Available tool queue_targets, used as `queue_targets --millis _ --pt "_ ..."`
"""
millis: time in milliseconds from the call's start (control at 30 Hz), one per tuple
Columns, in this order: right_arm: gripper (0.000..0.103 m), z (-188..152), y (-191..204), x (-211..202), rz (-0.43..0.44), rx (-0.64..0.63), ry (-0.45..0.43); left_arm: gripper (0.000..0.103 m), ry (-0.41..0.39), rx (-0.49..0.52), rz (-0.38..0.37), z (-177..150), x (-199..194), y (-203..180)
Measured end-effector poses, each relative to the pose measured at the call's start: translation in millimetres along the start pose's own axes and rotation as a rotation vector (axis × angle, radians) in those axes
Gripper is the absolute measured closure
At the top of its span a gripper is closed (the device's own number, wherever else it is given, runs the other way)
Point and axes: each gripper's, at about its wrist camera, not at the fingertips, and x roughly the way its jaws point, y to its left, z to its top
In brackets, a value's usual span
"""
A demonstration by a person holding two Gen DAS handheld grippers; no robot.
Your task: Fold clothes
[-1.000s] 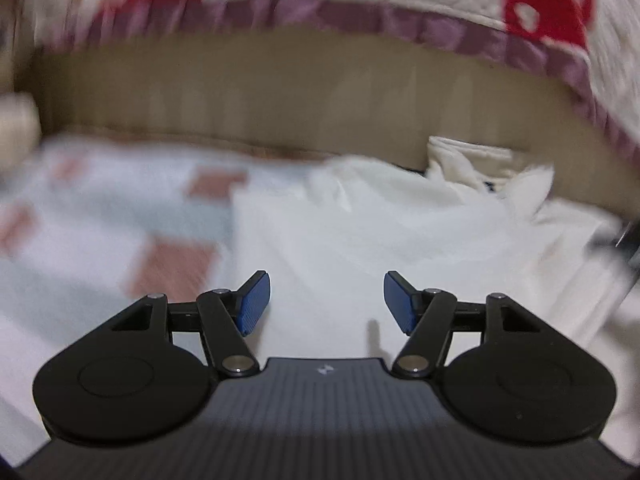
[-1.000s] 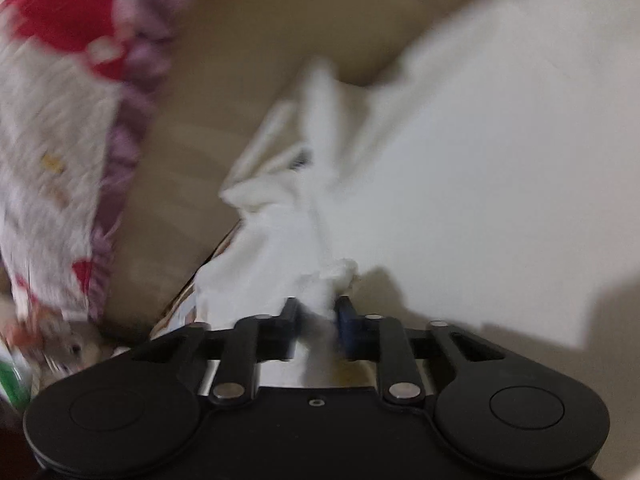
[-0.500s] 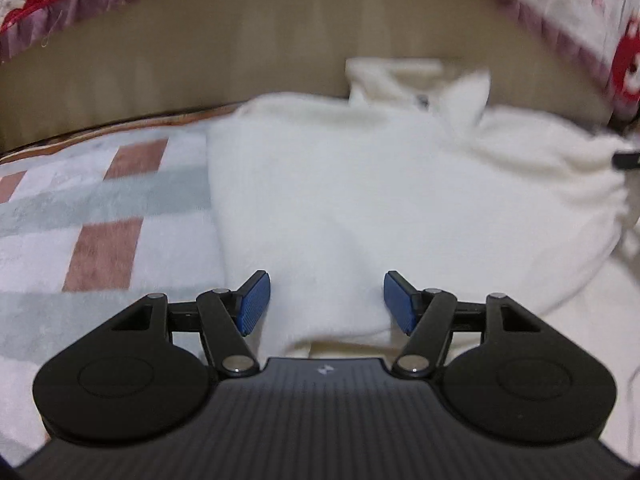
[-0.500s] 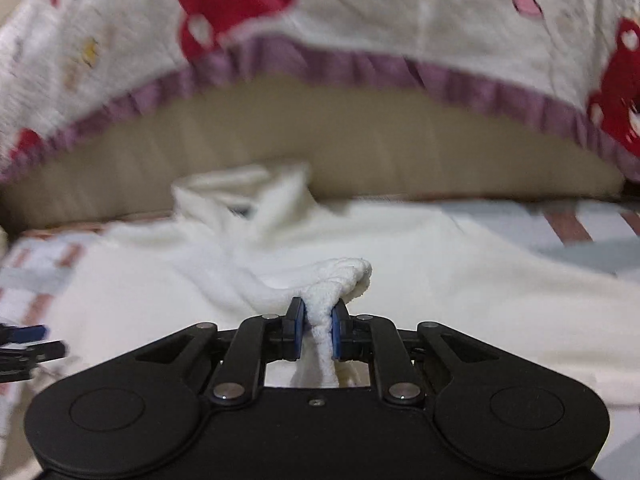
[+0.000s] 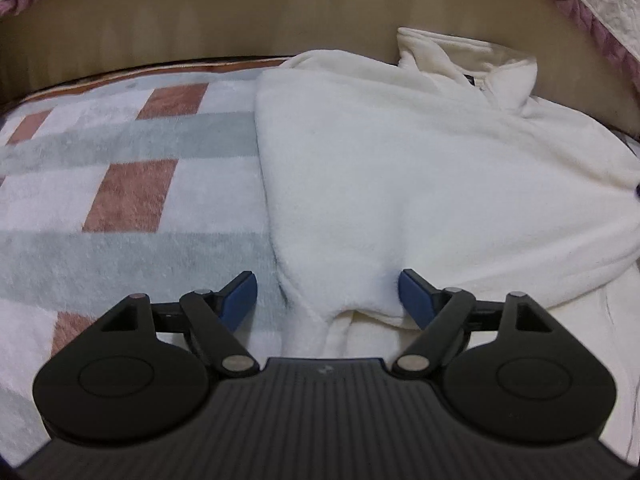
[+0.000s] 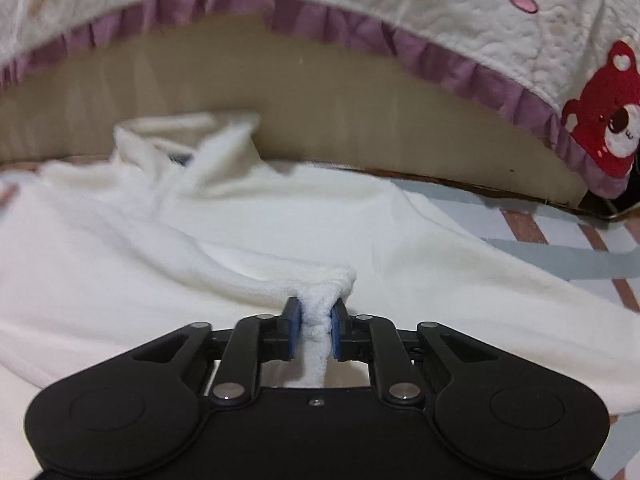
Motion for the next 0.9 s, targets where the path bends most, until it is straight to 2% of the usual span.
queue_targets --millis 33,100,167,200,233,267,300,367,433,500,600,700,733,833,900 --pt "0.073 0 -5 7 0.006 0.029 0.018 0.024 0.0 0.002 -0.001 0 0 0" --pt "0.07 0 -22 14 0.062 0.123 0.05 0.024 -0.001 0.001 0.0 1 -2 1" --pt "0.066 -5 -49 4 0.259 0.352 -0.027 0.027 -0.064 -0.004 0.053 3 -12 0" --pt "0.066 -8 -64 -3 0.366 0.474 -0.072 0.028 -0.119 0.013 0.076 6 -21 -3" --pt "0.062 -11 -73 -10 0.434 0.577 -0.098 0.028 -0.184 0.04 0.094 9 -30 -7" --pt "0.059 -14 -77 -19 0.466 0.652 -0.126 0.028 -0.233 0.052 0.085 13 -40 -10" --pt "0.058 -15 -78 -30 0.472 0.679 -0.151 0.028 -0.26 0.045 0.045 16 -47 -13" --pt "0.058 -14 -66 -40 0.43 0.558 -0.14 0.028 -0.27 0.032 -0.071 16 -52 -24" --pt "0.058 -13 -50 -46 0.372 0.409 -0.126 0.028 -0.221 0.045 -0.169 11 -44 -41" --pt "0.058 -11 -30 -46 0.301 0.243 -0.117 0.029 -0.157 0.059 -0.222 5 -31 -56" --pt "0.059 -4 1 -37 0.236 0.045 -0.084 0.029 -0.123 0.053 -0.277 0 -18 -74" --pt "0.058 -16 14 -13 0.127 -0.088 -0.018 0.029 -0.113 0.167 -0.251 -10 -14 -97" --pt "0.055 -21 18 -5 0.089 -0.131 0.005 0.028 -0.11 0.21 -0.238 -14 -13 -105" --pt "0.04 -31 -4 -3 0.11 -0.026 -0.023 0.028 -0.1 0.311 -0.201 -27 -9 -117" --pt "0.039 -34 -16 -2 0.149 0.067 -0.013 0.028 -0.096 0.369 -0.174 -35 -9 -120"
